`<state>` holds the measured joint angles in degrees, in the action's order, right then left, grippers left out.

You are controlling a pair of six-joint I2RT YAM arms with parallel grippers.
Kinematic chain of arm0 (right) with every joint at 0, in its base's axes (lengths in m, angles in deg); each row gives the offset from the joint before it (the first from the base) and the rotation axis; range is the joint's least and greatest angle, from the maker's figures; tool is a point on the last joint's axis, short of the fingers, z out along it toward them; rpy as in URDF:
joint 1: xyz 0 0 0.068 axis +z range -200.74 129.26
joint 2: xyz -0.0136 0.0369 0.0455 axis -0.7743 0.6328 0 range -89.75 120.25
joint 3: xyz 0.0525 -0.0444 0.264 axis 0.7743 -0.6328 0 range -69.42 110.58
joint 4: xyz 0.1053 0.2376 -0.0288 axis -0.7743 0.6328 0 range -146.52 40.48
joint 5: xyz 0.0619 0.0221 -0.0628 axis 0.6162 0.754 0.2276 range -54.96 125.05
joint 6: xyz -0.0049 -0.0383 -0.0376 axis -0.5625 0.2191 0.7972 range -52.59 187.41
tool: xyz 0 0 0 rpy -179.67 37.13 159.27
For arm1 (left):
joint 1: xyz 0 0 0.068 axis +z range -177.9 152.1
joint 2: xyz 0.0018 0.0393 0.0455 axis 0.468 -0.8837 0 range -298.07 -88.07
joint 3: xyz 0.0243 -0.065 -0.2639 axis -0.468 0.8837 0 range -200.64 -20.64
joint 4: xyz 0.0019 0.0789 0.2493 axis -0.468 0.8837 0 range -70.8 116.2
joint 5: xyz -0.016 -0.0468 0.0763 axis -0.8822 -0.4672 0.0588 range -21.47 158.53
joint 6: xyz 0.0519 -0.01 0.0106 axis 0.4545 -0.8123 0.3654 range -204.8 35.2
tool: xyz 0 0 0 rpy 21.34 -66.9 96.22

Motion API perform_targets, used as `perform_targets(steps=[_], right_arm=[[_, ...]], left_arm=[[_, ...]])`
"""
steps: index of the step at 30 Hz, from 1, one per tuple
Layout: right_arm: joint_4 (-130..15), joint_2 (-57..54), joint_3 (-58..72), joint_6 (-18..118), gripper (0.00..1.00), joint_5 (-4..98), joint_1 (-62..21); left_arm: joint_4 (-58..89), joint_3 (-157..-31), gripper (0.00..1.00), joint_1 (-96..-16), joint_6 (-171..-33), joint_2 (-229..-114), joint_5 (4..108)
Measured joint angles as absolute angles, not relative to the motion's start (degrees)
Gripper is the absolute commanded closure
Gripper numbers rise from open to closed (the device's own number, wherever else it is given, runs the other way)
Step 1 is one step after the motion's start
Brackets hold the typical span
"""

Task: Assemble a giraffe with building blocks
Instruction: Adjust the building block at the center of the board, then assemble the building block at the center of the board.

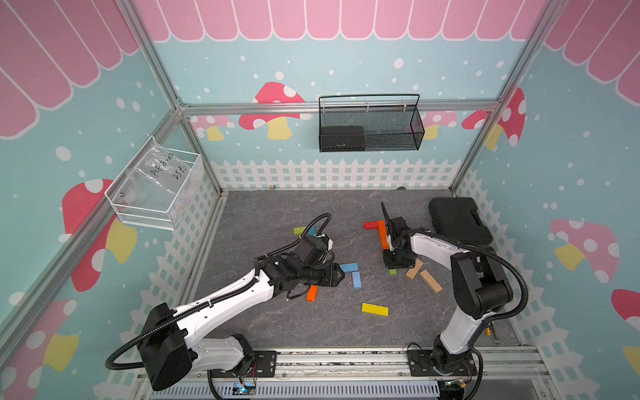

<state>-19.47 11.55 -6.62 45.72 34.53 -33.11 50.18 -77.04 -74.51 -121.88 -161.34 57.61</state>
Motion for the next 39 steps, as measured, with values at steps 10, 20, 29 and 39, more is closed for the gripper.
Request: perform_targets(steps=[10, 20, 29, 39], right_arm=[[-17.7, 9.6, -4.2, 45.3, 0.39, 33.9, -33.1], [-15.6, 0.7, -2.0, 41.5, 0.38, 29.0, -40.0], [-15.8, 2.1, -3.9, 35.2, 0.4, 28.5, -43.9], [-15.6, 0.5, -12.7, 25.8, 0.42, 28.6, -43.9]], left_arm=[[50.3, -77.0, 0.41, -74.5, -121.9, -161.3, 57.6], [50.2, -77.9, 0.41, -74.7, -121.2, -162.6, 56.7], [49.6, -80.2, 0.41, -77.0, -119.8, -166.8, 55.2], [49.3, -80.2, 0.41, -77.0, -118.2, -167.0, 54.8]])
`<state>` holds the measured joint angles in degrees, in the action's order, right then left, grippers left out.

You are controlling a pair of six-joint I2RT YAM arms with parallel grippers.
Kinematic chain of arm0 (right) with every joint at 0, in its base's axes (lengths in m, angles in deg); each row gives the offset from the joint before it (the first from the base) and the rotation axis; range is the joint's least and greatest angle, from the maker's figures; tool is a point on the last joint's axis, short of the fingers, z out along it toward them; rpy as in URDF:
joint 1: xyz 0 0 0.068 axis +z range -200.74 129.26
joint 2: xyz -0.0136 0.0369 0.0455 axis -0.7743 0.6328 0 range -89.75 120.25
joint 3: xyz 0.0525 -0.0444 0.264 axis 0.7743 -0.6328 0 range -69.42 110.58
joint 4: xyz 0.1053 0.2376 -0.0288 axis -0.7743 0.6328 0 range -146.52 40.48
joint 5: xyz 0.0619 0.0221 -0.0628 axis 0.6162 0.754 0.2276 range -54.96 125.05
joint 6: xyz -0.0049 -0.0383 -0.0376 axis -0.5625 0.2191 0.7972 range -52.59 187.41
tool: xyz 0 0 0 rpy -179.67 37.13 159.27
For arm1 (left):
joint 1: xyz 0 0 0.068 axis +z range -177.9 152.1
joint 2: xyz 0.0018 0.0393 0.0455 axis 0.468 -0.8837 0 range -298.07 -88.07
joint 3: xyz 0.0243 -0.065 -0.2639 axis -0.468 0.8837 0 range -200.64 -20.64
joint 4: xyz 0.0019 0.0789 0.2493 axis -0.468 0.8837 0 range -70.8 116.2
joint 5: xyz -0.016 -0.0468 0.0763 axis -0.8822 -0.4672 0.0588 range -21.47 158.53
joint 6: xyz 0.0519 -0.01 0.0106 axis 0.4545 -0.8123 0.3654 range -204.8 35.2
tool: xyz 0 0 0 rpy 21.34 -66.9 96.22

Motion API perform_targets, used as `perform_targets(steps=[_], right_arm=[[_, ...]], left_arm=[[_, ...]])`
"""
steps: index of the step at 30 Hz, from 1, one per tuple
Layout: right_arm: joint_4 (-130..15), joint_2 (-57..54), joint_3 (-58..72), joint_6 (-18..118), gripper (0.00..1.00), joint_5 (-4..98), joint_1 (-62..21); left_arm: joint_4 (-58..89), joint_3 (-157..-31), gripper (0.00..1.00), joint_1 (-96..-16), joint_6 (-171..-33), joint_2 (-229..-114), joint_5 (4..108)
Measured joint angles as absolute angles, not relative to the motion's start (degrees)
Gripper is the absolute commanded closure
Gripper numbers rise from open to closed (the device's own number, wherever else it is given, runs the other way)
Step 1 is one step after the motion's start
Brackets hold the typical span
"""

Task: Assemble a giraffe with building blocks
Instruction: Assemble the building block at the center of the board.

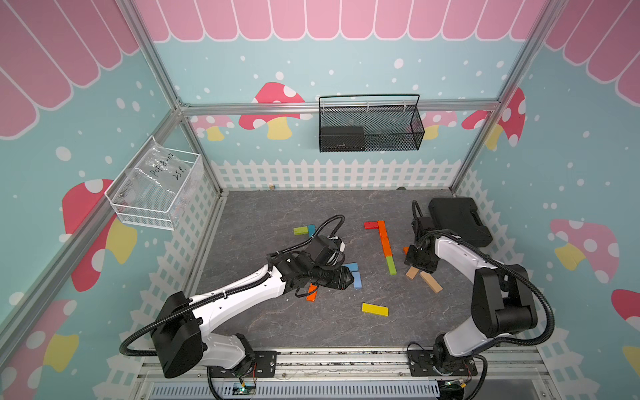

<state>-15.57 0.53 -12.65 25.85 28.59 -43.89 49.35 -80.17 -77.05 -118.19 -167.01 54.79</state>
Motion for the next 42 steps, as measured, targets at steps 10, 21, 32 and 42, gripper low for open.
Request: perform_targets(steps=[10, 21, 32, 42], right_arm=[[-17.1, 0.1, -14.4, 21.3, 0.41, 29.0, -43.9], [-19.6, 3.8, -14.4, 19.1, 0.44, 29.6, -44.0], [-21.9, 6.8, -14.2, 16.1, 0.57, 31.1, -44.4], [-22.6, 6.6, -14.2, 11.3, 0.76, 33.3, -45.1]], left_arm=[[49.1, -80.2, 0.4, -77.0, -117.3, -167.5, 53.4], [48.9, -80.1, 0.4, -77.0, -117.3, -167.5, 53.3], [48.9, -80.1, 0.4, -77.0, -117.3, -167.5, 53.3], [48.9, -80.1, 0.4, -77.0, -117.3, -167.5, 53.3]])
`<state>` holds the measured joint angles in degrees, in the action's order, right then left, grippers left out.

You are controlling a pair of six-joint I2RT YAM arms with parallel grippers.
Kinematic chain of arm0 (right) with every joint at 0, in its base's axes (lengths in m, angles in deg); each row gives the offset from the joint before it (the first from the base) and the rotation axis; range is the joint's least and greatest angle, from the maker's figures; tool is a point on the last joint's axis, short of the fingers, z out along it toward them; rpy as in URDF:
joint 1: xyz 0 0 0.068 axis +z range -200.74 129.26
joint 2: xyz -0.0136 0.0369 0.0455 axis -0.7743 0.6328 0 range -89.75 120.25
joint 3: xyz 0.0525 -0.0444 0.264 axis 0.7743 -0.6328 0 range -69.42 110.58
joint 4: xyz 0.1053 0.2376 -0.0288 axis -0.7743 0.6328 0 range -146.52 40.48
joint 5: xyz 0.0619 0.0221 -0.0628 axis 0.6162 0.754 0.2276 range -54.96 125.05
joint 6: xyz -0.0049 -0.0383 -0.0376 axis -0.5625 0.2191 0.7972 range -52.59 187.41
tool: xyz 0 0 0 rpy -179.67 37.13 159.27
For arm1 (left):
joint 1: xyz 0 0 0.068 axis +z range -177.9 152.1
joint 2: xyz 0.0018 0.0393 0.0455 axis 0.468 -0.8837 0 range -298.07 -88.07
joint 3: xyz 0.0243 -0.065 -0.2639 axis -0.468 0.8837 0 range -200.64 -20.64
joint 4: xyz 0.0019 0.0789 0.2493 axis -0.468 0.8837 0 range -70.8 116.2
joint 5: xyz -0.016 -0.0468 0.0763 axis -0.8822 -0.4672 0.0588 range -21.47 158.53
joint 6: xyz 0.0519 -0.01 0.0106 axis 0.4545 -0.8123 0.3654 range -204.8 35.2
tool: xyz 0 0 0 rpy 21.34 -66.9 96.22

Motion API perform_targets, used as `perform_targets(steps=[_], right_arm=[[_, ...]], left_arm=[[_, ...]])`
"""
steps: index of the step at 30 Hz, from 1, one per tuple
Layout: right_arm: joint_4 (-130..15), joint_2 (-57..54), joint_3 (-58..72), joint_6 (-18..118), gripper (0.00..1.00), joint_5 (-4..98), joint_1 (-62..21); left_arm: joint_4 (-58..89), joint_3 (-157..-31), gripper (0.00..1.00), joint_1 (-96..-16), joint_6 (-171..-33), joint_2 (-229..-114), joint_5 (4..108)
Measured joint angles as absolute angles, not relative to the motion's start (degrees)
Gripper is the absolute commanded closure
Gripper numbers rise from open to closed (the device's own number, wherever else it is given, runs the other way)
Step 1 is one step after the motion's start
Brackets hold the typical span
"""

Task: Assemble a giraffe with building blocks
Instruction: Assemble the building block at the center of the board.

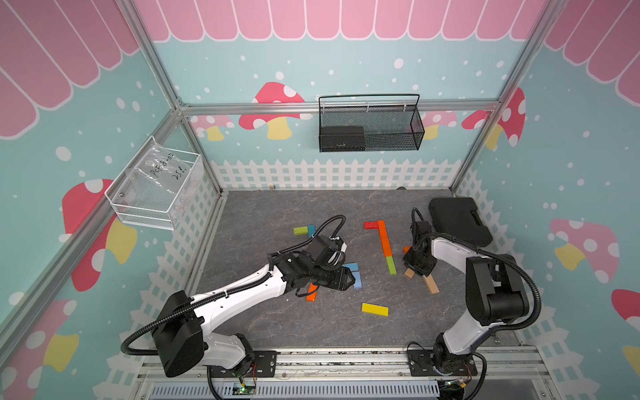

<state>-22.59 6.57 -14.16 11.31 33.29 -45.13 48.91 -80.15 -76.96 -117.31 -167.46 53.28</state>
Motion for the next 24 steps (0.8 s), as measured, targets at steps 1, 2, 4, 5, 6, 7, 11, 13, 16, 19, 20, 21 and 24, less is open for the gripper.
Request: perform_targets(steps=[1, 2, 4, 5, 6, 7, 11, 13, 16, 19, 20, 21, 24], right_arm=[[-22.7, 6.5, -14.2, 10.2, 0.76, 33.9, -45.1], [-22.7, 6.4, -14.2, 9.2, 0.76, 34.3, -45.1], [-22.5, 6.3, -14.2, 6.5, 0.76, 34.9, -45.1], [-22.4, 6.2, -14.2, 5.2, 0.75, 35.1, -45.1], [-22.1, 6.1, -14.2, 3.8, 0.75, 35.1, -45.1], [-21.7, 5.9, -14.2, 2.4, 0.75, 35.1, -45.1], [-19.8, 5.0, -14.2, -2.5, 0.74, 34.7, -45.1], [-19.2, 4.4, -14.1, -4.9, 0.74, 34.3, -45.1], [-18.6, 4.1, -13.5, -7.9, 0.73, 33.7, -45.1], [-18.6, 4.1, -13.0, -10.4, 0.73, 33.3, -45.1], [-18.6, 4.2, -12.9, -11.2, 0.73, 33.3, -45.1], [-18.5, 4.3, -12.8, -11.9, 0.73, 33.2, -45.1], [-18.6, 5.0, -12.4, -13.9, 0.73, 32.8, -45.1]], left_arm=[[48.9, -80.1, 0.4, -76.9, -117.3, -167.4, 53.3], [48.9, -80.1, 0.4, -76.9, -117.3, -167.5, 53.3], [48.9, -80.1, 0.4, -76.8, -117.3, -167.4, 53.3], [48.8, -80.1, 0.4, -76.7, -117.3, -167.4, 53.3], [48.8, -80.1, 0.4, -76.7, -117.3, -167.4, 53.2], [48.5, -80.1, 0.4, -76.7, -117.3, -167.4, 53.1], [47.9, -80.1, 0.4, -76.7, -117.3, -167.4, 52.5], [47.6, -80.1, 0.4, -76.7, -117.3, -167.3, 52.3], [47.5, -80.1, 0.4, -76.7, -117.1, -167.2, 52.1], [47.5, -80.1, 0.4, -76.7, -116.9, -167.2, 51.9], [47.4, -80.1, 0.4, -76.6, -116.9, -167.2, 51.8], [47.4, -80.1, 0.4, -76.6, -116.9, -167.2, 51.7], [47.4, -80.1, 0.4, -76.4, -116.9, -167.2, 51.5]])
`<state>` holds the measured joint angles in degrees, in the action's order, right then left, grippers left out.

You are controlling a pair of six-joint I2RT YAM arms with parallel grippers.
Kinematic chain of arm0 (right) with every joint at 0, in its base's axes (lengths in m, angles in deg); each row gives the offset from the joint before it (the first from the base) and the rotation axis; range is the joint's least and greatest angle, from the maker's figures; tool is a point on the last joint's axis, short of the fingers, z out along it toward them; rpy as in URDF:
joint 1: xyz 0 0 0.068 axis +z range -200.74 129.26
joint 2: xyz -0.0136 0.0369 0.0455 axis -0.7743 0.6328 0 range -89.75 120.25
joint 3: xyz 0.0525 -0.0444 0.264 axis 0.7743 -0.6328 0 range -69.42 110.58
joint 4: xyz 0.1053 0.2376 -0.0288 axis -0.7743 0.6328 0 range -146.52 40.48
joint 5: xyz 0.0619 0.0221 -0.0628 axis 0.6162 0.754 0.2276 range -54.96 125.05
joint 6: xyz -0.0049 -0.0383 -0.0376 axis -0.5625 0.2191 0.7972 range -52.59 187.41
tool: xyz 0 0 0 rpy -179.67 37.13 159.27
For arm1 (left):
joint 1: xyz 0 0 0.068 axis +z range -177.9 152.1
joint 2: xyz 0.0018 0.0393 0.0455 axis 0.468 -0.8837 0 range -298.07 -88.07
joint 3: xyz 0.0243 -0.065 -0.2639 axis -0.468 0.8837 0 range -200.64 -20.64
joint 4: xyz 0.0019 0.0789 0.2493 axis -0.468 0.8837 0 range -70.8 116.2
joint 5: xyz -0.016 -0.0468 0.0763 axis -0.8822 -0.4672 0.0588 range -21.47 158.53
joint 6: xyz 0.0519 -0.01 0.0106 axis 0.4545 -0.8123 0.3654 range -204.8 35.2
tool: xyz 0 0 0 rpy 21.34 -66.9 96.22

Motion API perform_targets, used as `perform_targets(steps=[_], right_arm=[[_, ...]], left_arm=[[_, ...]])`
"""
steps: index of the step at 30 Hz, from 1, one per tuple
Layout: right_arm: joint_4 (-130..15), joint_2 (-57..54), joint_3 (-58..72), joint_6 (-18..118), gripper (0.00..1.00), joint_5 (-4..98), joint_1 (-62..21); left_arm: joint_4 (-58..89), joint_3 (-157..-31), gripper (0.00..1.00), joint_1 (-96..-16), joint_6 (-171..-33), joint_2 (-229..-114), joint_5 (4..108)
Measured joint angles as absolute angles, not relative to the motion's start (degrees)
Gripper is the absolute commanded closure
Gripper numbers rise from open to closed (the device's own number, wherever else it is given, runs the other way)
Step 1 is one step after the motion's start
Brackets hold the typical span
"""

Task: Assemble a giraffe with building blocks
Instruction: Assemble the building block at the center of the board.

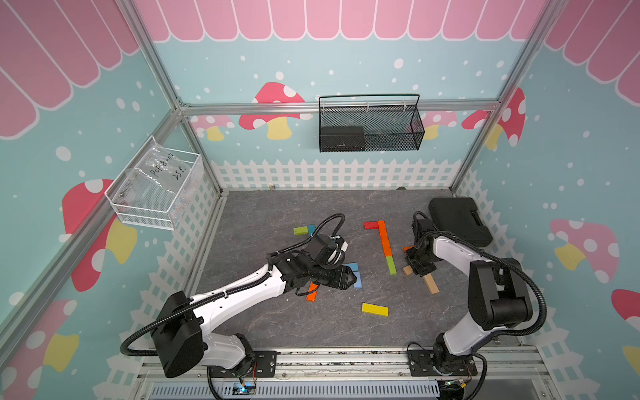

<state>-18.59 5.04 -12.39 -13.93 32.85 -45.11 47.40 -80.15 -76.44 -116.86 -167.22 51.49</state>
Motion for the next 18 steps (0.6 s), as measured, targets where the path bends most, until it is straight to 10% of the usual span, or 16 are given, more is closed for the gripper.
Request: perform_targets(steps=[18], right_arm=[[-19.2, 9.6, -10.2, -22.4, 0.65, 31.4, -41.9]], left_arm=[[47.7, -80.1, 0.4, -76.0, -116.0, -165.2, 50.9]])
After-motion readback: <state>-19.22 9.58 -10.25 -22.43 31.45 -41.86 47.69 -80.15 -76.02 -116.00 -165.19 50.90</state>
